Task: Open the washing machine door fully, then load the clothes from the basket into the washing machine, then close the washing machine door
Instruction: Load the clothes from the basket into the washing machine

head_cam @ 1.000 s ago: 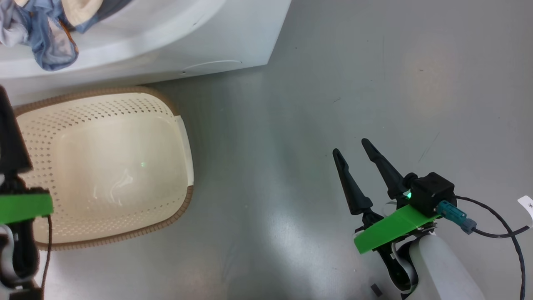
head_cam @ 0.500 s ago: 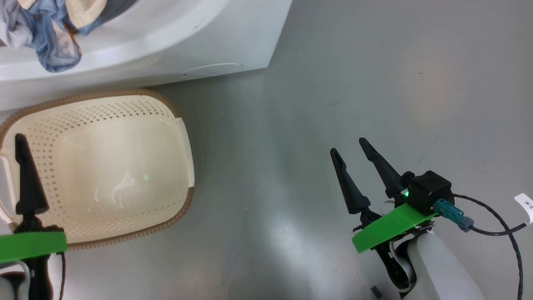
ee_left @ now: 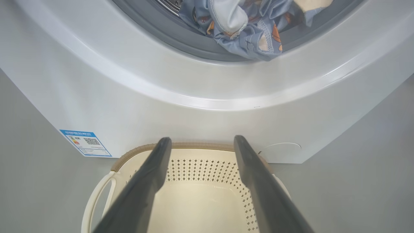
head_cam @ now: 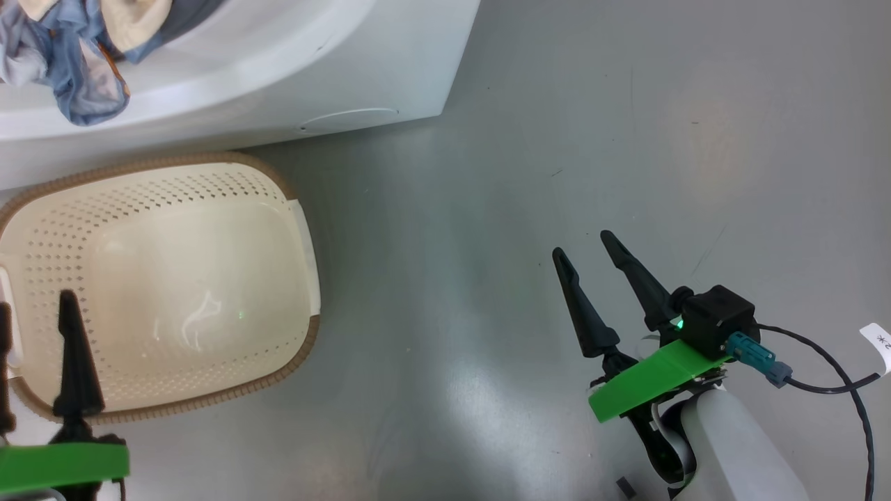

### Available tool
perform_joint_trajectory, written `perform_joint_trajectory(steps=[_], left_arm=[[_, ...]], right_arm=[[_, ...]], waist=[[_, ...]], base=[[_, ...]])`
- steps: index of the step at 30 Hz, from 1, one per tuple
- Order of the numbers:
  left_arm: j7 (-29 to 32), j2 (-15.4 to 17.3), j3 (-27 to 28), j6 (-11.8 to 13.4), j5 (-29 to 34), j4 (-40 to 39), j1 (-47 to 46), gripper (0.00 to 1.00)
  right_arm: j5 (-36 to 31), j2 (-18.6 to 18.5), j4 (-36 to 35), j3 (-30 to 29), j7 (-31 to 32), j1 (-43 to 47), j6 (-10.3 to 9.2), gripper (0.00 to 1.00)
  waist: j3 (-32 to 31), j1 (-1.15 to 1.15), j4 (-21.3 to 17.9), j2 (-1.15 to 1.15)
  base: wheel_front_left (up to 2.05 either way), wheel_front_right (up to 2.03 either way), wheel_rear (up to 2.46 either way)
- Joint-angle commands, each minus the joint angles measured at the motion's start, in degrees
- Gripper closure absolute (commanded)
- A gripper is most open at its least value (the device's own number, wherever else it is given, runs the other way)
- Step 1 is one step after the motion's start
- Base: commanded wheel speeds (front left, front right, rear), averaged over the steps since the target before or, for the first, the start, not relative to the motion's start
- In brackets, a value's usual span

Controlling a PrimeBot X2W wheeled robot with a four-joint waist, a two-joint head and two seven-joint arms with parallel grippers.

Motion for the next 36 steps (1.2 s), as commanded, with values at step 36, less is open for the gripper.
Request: perform_joint_trajectory(steps=[36], left_arm=[[-0.29, 0.39, -0.08, -0.14, 0.06, 2.09, 4.03, 0.00]], right_arm=[[-0.11, 0.45, -0.78, 1.20, -0.44, 1.09, 0.16, 0.00]], waist=[[-0.58, 0.00, 0.22, 0.00]], base=[[0.00, 0.00, 0.00]])
